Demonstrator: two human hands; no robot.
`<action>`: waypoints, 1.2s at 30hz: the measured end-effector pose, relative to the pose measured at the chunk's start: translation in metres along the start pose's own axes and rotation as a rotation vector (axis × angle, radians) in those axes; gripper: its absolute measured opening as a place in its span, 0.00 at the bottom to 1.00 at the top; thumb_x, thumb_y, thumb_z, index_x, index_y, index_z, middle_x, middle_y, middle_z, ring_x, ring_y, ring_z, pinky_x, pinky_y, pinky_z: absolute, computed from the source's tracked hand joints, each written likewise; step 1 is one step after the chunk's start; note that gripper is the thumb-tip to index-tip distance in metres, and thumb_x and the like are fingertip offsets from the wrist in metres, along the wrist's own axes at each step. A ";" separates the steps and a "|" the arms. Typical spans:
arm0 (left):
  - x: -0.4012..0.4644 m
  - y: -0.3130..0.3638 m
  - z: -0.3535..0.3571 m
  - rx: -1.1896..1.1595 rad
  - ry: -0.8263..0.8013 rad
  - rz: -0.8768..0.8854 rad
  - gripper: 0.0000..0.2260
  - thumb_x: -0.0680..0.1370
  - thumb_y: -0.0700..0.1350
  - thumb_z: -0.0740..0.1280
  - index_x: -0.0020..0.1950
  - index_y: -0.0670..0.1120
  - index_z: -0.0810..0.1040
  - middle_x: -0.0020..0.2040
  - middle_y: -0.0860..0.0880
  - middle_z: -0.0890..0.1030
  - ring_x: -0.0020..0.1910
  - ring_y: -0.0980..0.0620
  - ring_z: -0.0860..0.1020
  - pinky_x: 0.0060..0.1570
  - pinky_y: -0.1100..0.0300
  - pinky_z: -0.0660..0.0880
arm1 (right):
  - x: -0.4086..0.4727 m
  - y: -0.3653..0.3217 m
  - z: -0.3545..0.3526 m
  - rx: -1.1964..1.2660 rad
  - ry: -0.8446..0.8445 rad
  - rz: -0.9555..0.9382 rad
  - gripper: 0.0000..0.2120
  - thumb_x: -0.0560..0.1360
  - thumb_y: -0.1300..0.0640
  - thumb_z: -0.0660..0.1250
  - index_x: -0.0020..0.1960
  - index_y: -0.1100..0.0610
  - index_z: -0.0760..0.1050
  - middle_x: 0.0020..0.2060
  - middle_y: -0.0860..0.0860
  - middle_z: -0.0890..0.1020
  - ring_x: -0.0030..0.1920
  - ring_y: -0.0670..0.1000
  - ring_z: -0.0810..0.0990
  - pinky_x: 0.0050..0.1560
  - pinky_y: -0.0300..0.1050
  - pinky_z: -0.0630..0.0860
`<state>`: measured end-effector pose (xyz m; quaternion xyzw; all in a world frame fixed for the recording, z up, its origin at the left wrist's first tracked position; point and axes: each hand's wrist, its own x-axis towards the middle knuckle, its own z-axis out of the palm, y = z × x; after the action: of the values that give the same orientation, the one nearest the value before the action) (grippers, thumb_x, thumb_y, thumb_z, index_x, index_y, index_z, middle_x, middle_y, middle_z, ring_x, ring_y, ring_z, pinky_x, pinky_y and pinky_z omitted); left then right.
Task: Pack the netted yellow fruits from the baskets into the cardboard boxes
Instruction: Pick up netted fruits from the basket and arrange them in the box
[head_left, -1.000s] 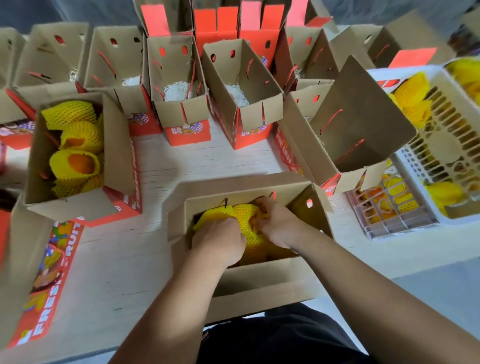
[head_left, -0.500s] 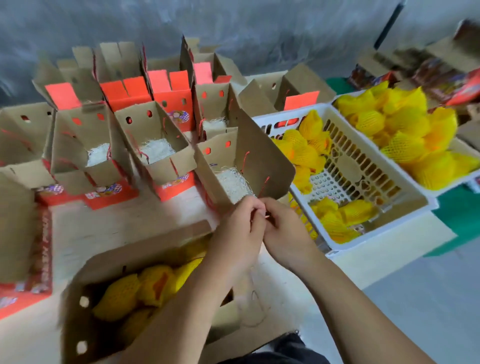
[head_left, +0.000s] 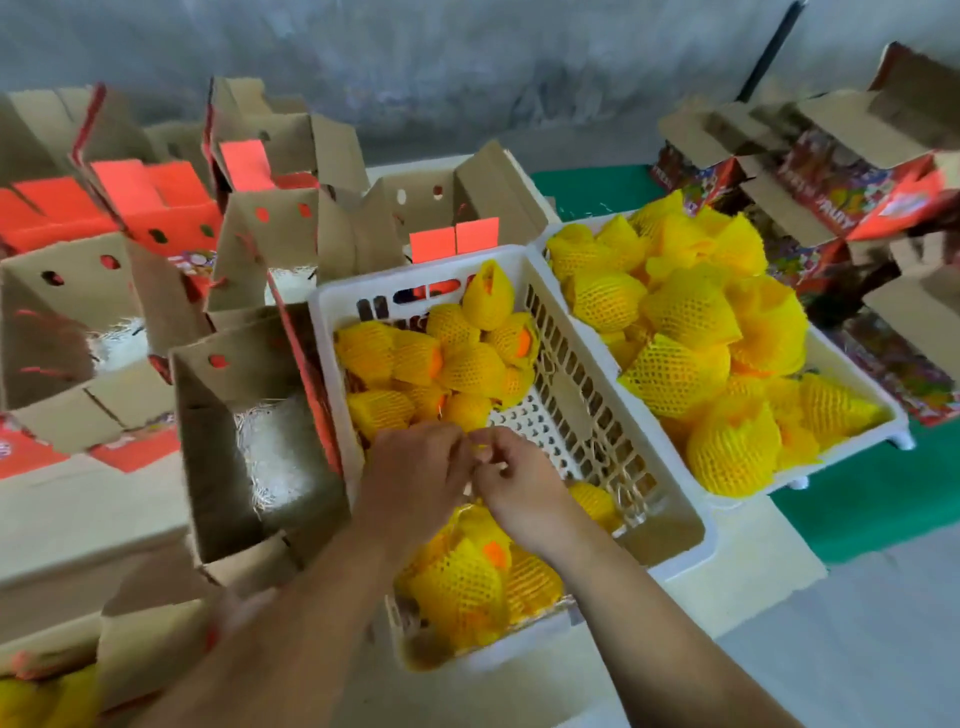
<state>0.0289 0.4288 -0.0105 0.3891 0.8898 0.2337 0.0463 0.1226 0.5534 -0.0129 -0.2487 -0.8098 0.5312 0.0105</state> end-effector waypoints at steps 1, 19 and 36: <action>0.007 -0.004 -0.002 0.065 0.021 0.003 0.09 0.82 0.50 0.64 0.44 0.50 0.80 0.42 0.50 0.82 0.45 0.45 0.81 0.47 0.49 0.71 | 0.012 0.003 -0.004 -0.039 -0.041 0.012 0.13 0.81 0.57 0.60 0.63 0.48 0.76 0.47 0.53 0.83 0.31 0.43 0.76 0.29 0.44 0.70; 0.035 -0.032 -0.012 0.014 0.114 -0.213 0.09 0.79 0.54 0.64 0.42 0.55 0.79 0.36 0.59 0.77 0.40 0.58 0.75 0.54 0.56 0.68 | 0.227 0.000 -0.023 -0.497 0.399 0.146 0.40 0.71 0.40 0.73 0.71 0.56 0.56 0.72 0.56 0.68 0.71 0.62 0.62 0.70 0.61 0.59; 0.035 -0.034 -0.017 -0.018 0.113 -0.209 0.15 0.76 0.62 0.71 0.57 0.57 0.76 0.45 0.60 0.81 0.44 0.56 0.76 0.49 0.54 0.72 | 0.091 0.006 0.004 0.643 -0.243 0.271 0.36 0.74 0.36 0.69 0.75 0.53 0.68 0.63 0.56 0.81 0.56 0.57 0.84 0.56 0.52 0.81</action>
<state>-0.0224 0.4272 -0.0074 0.2799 0.9246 0.2572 0.0236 0.0436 0.5895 -0.0426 -0.2727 -0.5565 0.7809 -0.0784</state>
